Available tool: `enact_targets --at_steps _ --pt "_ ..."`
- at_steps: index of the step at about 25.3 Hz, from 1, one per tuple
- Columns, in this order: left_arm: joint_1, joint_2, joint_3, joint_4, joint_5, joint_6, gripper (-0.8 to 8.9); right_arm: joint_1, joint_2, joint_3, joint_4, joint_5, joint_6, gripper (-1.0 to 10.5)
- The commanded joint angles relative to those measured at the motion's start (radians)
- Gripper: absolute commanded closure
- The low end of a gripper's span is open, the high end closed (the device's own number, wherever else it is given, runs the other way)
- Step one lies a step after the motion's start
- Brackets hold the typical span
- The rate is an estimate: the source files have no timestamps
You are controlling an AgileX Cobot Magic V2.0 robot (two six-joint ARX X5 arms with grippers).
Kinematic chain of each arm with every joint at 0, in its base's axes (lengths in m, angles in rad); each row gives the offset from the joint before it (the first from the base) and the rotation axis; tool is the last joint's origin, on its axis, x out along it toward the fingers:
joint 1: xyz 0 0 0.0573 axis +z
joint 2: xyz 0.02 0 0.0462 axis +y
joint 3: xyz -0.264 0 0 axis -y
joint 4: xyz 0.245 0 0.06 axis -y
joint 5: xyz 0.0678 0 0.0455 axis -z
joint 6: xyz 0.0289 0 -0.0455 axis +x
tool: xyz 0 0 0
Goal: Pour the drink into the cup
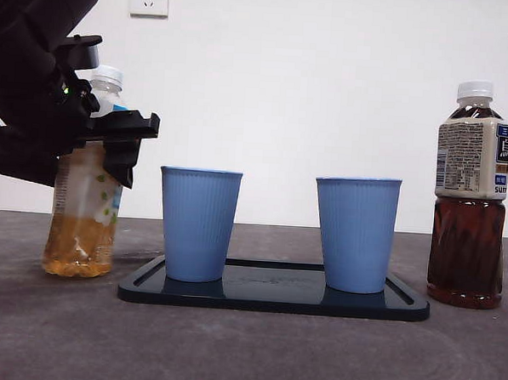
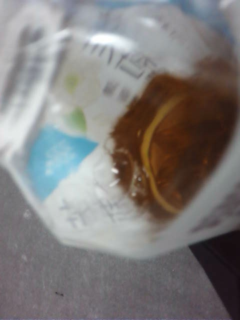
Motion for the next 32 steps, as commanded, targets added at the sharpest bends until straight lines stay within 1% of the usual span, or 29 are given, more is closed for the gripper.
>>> enact_targets --at_steps 1,6,12,16,21,24,26,28,29,32 --pt "-0.006 -0.001 0.02 0.031 0.015 -0.005 3.66 0.006 0.004 0.018 0.012 -0.002 -0.003 4.3" --pt "-0.014 -0.023 0.02 0.018 0.021 -0.005 3.46 0.006 0.004 0.018 0.012 -0.002 -0.003 4.3" --pt "-0.026 -0.103 0.02 -0.05 0.021 -0.005 3.45 0.006 0.004 0.018 0.013 -0.001 -0.003 4.3" --pt "-0.031 -0.191 0.021 -0.129 0.021 -0.005 3.45 0.006 0.004 0.018 0.014 -0.001 -0.003 4.3" --pt "-0.042 -0.348 0.022 -0.291 0.022 -0.006 3.46 0.006 0.004 0.018 0.013 -0.012 -0.004 4.3" --pt "-0.058 -0.468 0.026 -0.418 0.031 -0.005 3.46 0.006 0.004 0.018 0.013 -0.062 -0.005 4.3" --pt "-0.071 -0.555 0.034 -0.52 0.073 -0.005 3.46 0.007 0.004 0.018 0.012 -0.113 -0.006 4.3" --pt "-0.079 -0.628 0.044 -0.61 0.137 -0.005 3.46 0.007 0.004 0.018 0.011 -0.172 -0.01 4.3" --pt "-0.084 -0.674 0.052 -0.664 0.188 -0.005 3.46 0.007 0.004 0.018 0.01 -0.215 -0.016 4.3" --pt "-0.096 -0.786 0.069 -0.757 0.312 0.005 3.46 0.006 0.004 0.018 0.0 -0.297 -0.034 4.3"
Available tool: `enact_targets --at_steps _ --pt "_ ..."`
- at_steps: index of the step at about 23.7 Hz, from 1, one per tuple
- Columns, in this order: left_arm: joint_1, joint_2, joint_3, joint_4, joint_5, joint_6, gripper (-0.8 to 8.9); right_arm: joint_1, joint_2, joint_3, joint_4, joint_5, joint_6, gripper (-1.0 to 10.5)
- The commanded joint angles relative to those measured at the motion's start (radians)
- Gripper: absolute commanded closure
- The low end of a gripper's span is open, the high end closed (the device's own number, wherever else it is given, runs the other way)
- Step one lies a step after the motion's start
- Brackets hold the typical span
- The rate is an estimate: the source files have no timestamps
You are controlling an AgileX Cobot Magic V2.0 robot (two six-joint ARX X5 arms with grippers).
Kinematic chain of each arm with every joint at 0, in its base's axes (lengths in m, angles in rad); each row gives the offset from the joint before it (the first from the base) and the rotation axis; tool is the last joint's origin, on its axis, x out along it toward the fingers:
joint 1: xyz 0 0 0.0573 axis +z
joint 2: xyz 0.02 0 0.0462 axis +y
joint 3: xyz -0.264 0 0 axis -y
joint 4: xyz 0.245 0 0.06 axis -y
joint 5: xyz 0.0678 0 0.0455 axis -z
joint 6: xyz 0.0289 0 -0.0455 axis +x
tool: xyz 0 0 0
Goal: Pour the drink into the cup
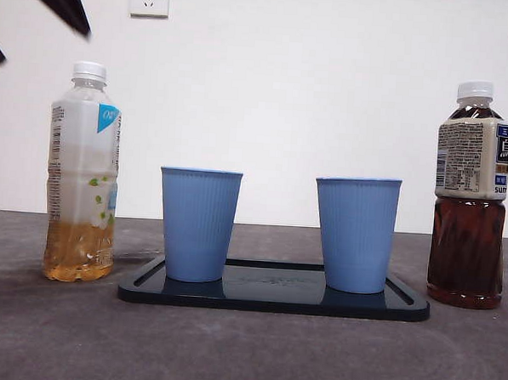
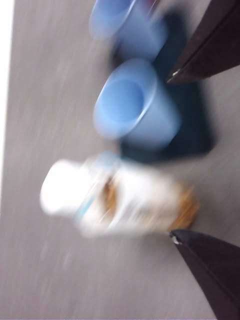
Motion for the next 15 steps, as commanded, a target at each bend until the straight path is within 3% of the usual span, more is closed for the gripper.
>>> enact_targets --at_steps 1,7,8,10,11,15 --pt "-0.016 -0.083 0.029 -0.054 0.098 0.005 3.46 0.007 0.004 0.018 -0.005 -0.059 -0.032 4.3" --pt "-0.021 -0.258 0.04 -0.107 0.122 0.003 3.65 0.006 0.004 0.018 -0.019 -0.064 -0.033 4.3" --pt "-0.021 -0.277 0.04 -0.111 0.122 0.004 4.41 0.006 0.004 0.018 -0.019 -0.064 -0.033 4.8" --pt "-0.021 -0.304 0.04 -0.124 0.122 0.01 7.39 0.006 0.004 0.018 -0.019 -0.064 -0.034 8.4" --pt "-0.021 -0.311 0.04 -0.133 0.121 0.016 8.16 0.006 0.004 0.018 -0.019 -0.063 -0.044 9.6" --pt "-0.021 -0.315 0.04 -0.155 0.121 0.029 7.89 0.006 0.003 0.018 -0.018 -0.064 -0.052 9.2"
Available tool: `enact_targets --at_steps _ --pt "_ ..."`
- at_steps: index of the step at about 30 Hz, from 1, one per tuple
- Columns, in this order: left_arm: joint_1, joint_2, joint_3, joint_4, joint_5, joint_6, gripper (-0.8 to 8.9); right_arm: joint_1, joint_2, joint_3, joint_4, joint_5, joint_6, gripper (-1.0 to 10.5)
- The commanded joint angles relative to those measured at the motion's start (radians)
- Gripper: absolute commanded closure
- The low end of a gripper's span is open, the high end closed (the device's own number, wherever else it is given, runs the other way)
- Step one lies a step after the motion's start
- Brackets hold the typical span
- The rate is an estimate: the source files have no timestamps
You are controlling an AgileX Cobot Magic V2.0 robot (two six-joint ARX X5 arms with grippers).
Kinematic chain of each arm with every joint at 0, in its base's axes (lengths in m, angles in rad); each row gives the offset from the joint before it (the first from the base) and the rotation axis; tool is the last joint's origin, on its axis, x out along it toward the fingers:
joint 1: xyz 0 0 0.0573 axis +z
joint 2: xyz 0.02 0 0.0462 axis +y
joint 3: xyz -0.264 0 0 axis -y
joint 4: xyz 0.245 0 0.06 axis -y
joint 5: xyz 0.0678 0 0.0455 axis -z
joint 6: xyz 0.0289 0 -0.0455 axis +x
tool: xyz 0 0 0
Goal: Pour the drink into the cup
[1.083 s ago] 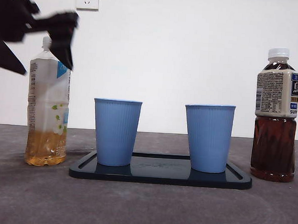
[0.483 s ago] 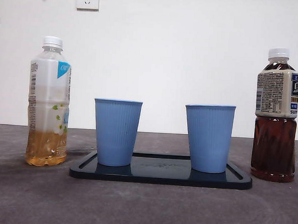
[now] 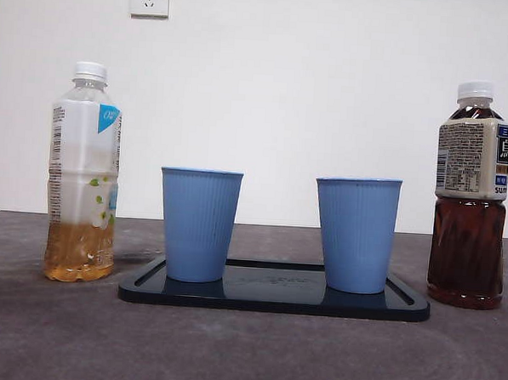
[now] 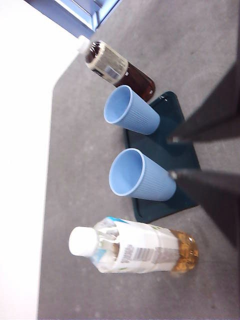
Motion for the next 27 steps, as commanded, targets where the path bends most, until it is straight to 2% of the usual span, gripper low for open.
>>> enact_targets --at_steps 1,14,16,18,23,27 --pt "-0.005 0.004 0.013 0.004 0.002 0.024 7.89 0.005 0.003 0.018 0.01 -0.001 -0.015 9.2" --pt "0.013 -0.009 0.007 0.005 0.003 0.024 7.89 0.005 0.003 0.018 0.01 -0.001 -0.014 9.2" --pt "0.077 -0.019 -0.011 0.022 0.003 0.034 7.89 0.005 0.003 0.018 0.01 -0.001 -0.015 9.2" --pt "0.172 -0.042 -0.063 0.066 0.005 0.141 7.89 0.005 0.003 0.018 0.011 -0.001 -0.014 9.2" --pt "0.385 -0.179 -0.296 0.178 0.004 0.33 7.89 0.005 0.003 0.018 0.018 -0.001 -0.015 9.2" --pt "0.525 -0.26 -0.471 0.241 0.003 0.325 7.89 0.005 0.003 0.018 0.018 -0.001 -0.015 9.2"
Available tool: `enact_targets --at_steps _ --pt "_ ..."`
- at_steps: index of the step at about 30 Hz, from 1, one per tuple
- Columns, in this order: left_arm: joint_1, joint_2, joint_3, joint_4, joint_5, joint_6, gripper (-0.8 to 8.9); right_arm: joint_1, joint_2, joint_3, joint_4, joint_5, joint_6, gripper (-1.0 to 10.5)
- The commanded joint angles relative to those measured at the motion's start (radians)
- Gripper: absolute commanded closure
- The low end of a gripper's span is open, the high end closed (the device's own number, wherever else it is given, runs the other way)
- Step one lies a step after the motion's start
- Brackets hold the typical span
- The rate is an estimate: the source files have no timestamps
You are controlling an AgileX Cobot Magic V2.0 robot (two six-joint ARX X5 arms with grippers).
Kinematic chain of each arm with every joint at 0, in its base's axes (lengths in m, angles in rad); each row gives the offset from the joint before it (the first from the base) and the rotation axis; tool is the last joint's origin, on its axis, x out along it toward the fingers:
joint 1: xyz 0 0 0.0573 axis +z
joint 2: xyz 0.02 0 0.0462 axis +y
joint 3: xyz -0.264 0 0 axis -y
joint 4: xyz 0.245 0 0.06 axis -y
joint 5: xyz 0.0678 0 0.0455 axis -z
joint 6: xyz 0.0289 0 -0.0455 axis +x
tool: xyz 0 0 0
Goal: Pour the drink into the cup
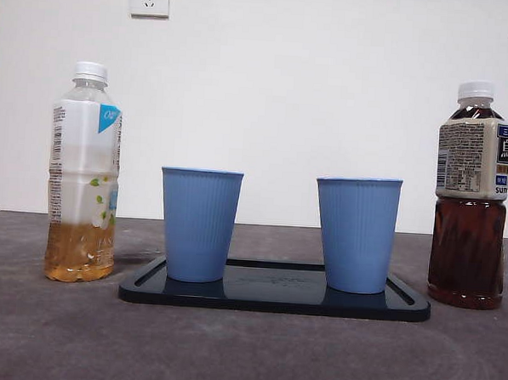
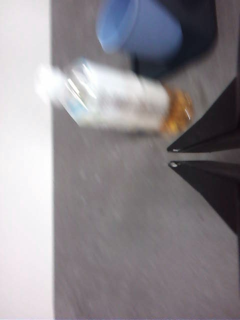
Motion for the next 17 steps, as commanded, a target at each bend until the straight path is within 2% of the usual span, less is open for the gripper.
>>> enact_targets --at_steps 1,4,8,10,17 --pt "0.075 -0.034 -0.1 0.061 0.001 0.035 7.89 0.005 0.003 0.017 0.011 -0.001 -0.011 9.2" --pt "0.121 -0.071 -0.211 0.165 0.0 0.025 7.89 0.005 0.003 0.017 0.011 -0.001 -0.011 9.2" --pt "0.143 -0.126 -0.325 0.288 -0.015 -0.032 7.89 0.005 0.003 0.017 0.011 -0.001 -0.011 9.2" --pt "0.147 -0.145 -0.353 0.299 -0.016 -0.053 7.89 0.005 0.003 0.017 0.011 -0.001 -0.011 9.2" --pt "0.146 -0.151 -0.353 0.274 -0.019 -0.038 7.89 0.005 0.003 0.017 0.011 -0.001 -0.011 9.2"
